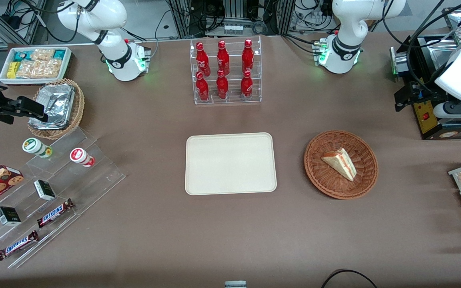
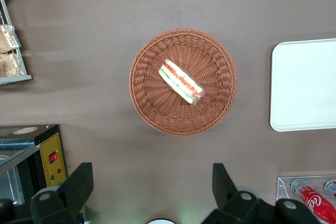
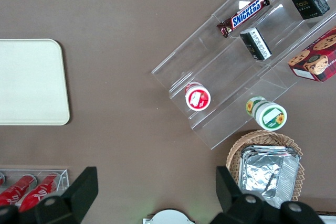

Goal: Place sandwich from basket to tray
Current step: 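Move the left gripper down over the sandwich in the wicker basket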

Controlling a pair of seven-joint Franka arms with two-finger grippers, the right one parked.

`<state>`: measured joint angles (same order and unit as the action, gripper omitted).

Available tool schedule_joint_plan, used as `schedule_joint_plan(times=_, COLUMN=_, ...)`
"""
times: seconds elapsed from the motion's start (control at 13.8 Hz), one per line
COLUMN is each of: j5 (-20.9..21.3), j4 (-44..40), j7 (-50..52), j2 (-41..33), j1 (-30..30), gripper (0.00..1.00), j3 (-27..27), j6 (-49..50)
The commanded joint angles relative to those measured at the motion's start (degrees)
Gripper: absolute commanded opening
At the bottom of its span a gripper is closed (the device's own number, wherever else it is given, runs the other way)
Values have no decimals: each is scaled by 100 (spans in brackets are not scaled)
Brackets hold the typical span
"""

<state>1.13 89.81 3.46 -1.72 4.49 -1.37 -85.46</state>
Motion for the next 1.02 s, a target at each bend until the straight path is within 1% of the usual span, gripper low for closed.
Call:
schedule_joint_plan(times=0.0, j5=-69, j4=116, j7=-73, j2=-101, j1=-9, gripper=100, j3=-3, j6=-50)
schedule_joint_plan(times=0.22, j5=-60, j4=107, j7=-47, j2=-83, j1=-9, gripper=100, j3=5, j6=-67)
schedule_joint_plan(times=0.44, j5=-60, j4=299, j7=-29, j2=215, j1=-45, gripper=100, j3=14, j6=-286)
schedule_joint_plan(times=0.73, j5=-25, j4=1282, j7=741, j2=207, j1=-27, gripper=100, j3=5, j6=-1383)
schedule_joint_plan(times=0.94, j5=-25, j4=2240, j7=1629, j2=128, j1=8, gripper=100, j3=-30, j6=-2586)
